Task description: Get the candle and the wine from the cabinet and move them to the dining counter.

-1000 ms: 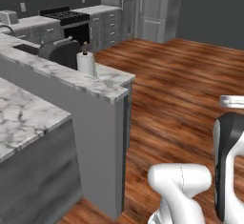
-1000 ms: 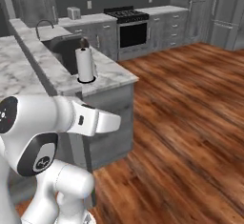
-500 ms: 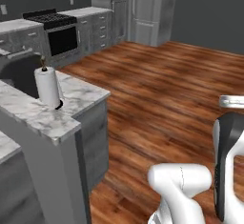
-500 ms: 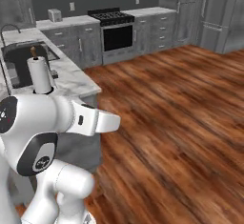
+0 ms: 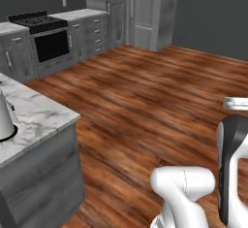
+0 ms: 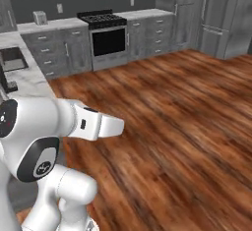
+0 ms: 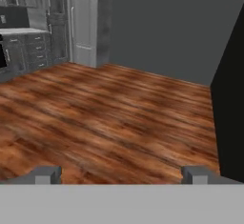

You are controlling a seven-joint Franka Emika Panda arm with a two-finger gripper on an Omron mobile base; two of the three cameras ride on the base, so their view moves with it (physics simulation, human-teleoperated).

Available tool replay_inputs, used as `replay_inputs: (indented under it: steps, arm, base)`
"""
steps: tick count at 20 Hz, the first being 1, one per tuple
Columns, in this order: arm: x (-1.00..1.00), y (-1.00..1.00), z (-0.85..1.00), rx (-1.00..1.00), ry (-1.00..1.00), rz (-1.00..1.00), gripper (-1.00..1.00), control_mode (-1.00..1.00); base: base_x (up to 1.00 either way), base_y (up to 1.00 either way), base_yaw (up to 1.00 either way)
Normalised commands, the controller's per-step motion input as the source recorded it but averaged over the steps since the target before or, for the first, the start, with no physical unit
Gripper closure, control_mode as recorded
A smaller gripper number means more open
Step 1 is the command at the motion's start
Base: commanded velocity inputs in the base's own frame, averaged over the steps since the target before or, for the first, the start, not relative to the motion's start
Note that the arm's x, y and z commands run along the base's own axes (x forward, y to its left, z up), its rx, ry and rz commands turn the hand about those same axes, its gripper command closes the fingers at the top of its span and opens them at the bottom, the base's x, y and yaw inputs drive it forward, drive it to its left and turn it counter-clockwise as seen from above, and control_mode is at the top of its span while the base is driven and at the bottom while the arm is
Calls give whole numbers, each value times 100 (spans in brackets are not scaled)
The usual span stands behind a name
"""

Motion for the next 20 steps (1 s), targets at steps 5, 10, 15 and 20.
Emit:
replay_inputs:
  steps: [5, 10, 15, 20]
  arm:
    - [0, 0, 0, 0, 0, 0, -100, 100]
    - [0, 0, 0, 0, 0, 0, -100, 100]
    - [0, 0, 0, 0, 0, 0, -100, 100]
    - [0, 0, 0, 0, 0, 0, -100, 100]
  base:
    - [100, -67, 10]
    - [100, -52, 12]
    - [100, -45, 14]
    - [100, -40, 14]
